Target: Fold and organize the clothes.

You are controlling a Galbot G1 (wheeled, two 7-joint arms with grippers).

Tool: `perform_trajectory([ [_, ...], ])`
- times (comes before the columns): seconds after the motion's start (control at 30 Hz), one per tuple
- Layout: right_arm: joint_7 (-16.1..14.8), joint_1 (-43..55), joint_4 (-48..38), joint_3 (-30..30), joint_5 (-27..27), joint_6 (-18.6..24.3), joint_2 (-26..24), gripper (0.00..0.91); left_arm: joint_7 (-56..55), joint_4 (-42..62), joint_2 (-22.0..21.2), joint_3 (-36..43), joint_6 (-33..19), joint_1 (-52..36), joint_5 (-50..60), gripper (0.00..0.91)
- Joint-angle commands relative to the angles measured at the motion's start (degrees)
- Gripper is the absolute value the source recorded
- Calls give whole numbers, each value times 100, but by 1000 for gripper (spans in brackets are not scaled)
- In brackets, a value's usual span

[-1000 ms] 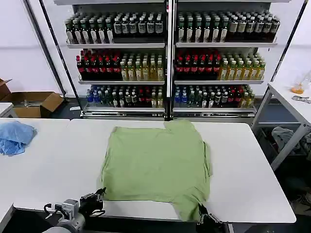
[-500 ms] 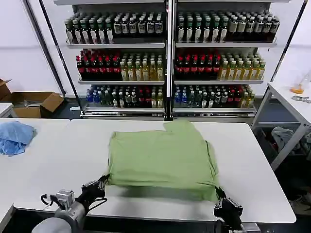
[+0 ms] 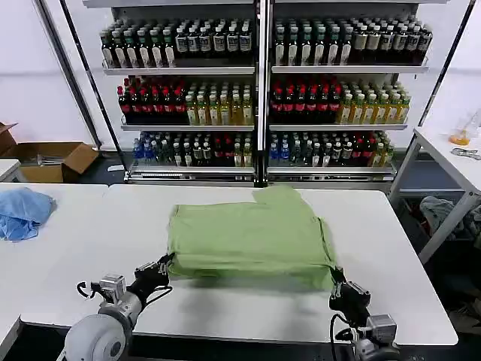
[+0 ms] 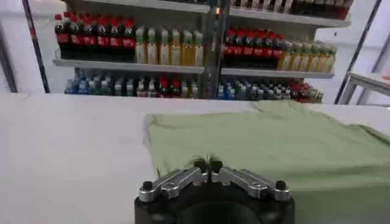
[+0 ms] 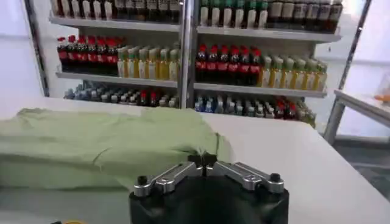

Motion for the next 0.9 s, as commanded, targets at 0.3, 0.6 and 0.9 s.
perform_trajectory([
  [0.3,-71,1414,-1404,-740,-364,-43,-71,0,-22,902,-201,384,-183,-491,817,20],
  [0.6,-103,1390,-1577,-850,-448,-207,137,907,-75,952,-338,442,-219,-489,876,907],
  [0.9,-54,522,-797,-446,-417,79,358,907,-153,612,-326,269,-264,-81,858,907],
])
